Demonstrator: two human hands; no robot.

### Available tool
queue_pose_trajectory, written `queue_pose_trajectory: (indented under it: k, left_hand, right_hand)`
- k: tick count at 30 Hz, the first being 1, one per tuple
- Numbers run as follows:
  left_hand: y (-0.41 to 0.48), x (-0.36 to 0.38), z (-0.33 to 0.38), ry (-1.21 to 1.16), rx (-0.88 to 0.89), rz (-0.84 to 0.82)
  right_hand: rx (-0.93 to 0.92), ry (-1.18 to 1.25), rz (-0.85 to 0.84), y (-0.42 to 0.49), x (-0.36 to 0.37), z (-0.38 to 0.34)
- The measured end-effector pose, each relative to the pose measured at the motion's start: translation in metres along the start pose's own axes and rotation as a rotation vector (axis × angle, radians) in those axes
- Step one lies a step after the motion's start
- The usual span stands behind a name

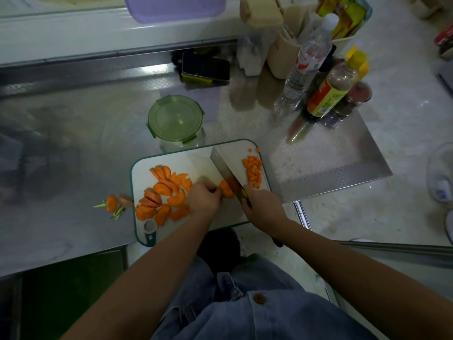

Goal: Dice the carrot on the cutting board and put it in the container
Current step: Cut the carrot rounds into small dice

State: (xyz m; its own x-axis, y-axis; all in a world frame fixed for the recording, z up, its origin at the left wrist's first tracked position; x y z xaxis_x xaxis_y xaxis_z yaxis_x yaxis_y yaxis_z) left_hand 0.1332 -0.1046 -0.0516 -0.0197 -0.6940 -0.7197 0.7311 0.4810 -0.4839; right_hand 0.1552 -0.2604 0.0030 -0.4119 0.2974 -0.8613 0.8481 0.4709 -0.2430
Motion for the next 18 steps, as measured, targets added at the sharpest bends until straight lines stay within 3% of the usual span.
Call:
queue_pose_trajectory:
  k: [8, 18]
  left_hand:
    - [0.003, 0.002, -0.002, -0.009, -0.072, -0.038]
    - [0.003, -0.001, 0.0, -0.03, -0.097, -0.059]
  right_hand:
    - [-0.016, 0.067, 0.053, -0.001, -0.015, -0.004]
    - [0.03, 0.024, -0.075, -0.002, -0.001, -0.006]
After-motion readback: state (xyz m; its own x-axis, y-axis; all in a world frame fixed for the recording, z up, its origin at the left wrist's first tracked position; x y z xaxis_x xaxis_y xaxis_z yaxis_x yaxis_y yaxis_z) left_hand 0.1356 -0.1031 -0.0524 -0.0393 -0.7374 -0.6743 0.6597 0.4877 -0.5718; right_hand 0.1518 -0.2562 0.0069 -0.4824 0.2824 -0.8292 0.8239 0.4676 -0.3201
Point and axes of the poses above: each hand's wrist, its own y-axis towards the middle knuckle, its own x-axis out of the palm, z = x × y, the point moved 9 cm from there along y, towards the middle knuckle, and after that the axes turned 8 degrees about y, right-handed, at the moved point
